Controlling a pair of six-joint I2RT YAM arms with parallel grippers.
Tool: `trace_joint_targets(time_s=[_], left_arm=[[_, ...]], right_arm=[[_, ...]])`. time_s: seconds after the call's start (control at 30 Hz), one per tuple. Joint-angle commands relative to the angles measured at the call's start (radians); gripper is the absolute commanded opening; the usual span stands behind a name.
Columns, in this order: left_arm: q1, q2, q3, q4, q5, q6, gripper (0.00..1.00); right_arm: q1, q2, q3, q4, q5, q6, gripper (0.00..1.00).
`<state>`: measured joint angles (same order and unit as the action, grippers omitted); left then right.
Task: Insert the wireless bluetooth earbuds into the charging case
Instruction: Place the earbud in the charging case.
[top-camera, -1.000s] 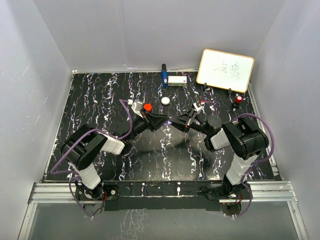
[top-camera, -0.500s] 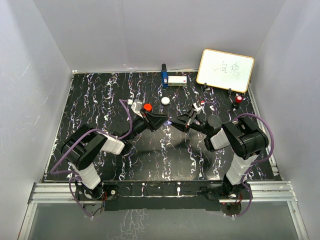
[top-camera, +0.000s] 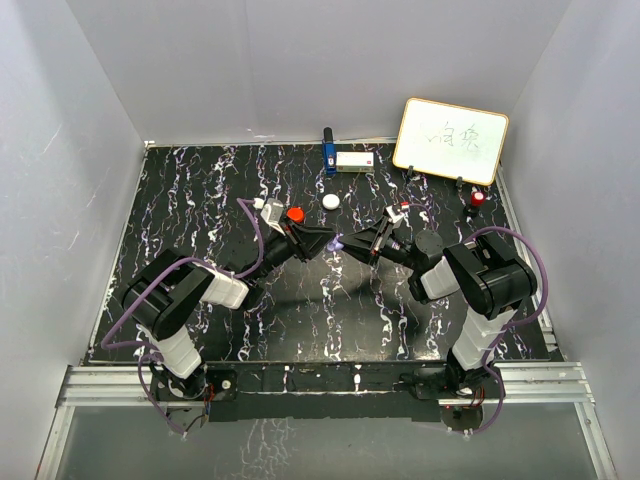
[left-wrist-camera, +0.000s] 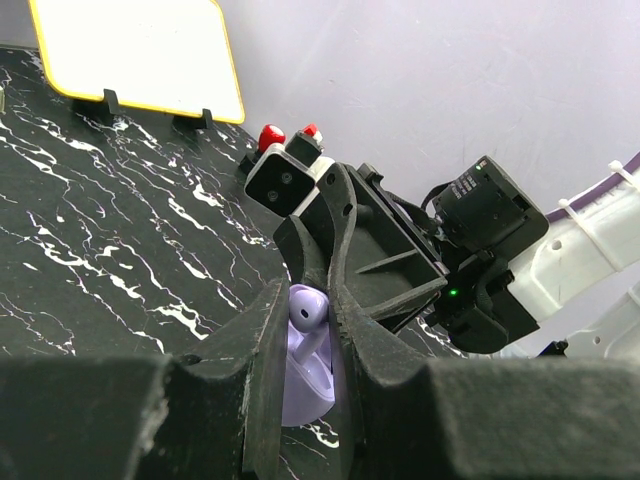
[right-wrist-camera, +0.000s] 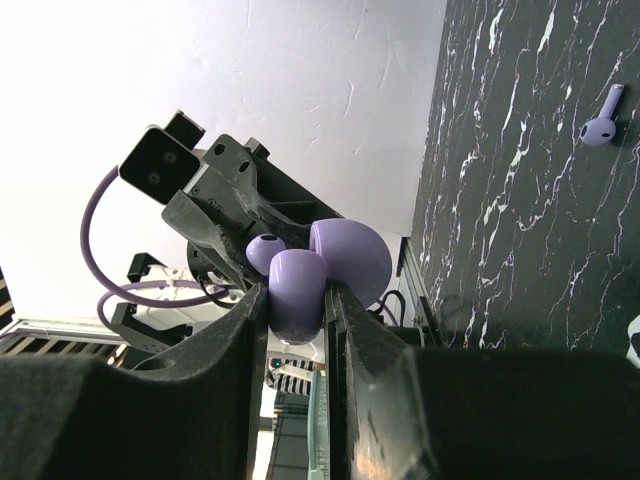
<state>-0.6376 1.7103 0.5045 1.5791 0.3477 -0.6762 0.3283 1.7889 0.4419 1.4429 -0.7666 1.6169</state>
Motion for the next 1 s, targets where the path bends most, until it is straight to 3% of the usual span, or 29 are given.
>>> trace_joint_targets(time_s=[0.0,0.97], left_arm=[[0.005,-0.023,0.014,0.210,-0.003,0.021,0.00],[0.007,-0.057,-0.049,0.210,0.012,0.032,0.00]], right_arm=[[0.006,0.007,0.003,0.129,-0.008,0.005,0.00],[0.006,0.004,0.017,0.130,-0.005,0.014,0.00]])
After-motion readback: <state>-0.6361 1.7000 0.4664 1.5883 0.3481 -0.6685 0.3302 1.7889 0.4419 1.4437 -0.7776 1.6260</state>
